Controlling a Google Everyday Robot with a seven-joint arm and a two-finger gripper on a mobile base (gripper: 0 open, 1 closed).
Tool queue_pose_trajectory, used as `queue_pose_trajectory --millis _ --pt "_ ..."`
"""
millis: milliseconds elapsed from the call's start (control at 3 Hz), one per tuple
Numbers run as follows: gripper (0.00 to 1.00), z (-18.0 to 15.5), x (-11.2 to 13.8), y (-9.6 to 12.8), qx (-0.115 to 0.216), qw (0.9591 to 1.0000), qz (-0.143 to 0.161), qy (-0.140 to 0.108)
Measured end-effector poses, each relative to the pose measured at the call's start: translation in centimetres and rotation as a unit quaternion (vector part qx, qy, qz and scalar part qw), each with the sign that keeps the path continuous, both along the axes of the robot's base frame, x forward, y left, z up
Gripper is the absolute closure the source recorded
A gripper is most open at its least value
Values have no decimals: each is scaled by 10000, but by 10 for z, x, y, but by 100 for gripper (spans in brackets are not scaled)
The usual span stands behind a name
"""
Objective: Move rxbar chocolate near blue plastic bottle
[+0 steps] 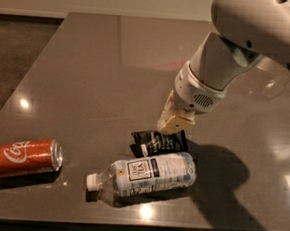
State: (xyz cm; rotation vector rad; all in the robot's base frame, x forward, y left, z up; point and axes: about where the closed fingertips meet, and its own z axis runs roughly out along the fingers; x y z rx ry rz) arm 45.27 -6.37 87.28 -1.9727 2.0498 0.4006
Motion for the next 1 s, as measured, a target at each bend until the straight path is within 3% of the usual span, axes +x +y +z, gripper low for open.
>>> queue_pose_trajectory --millis 333,667,1000 --pt "12 0 0 1 -2 10000 6 -13" --pt "0 1 -1 2 -3 10000 11 -25" --pt "0 1 -1 2 -3 10000 11 -26"
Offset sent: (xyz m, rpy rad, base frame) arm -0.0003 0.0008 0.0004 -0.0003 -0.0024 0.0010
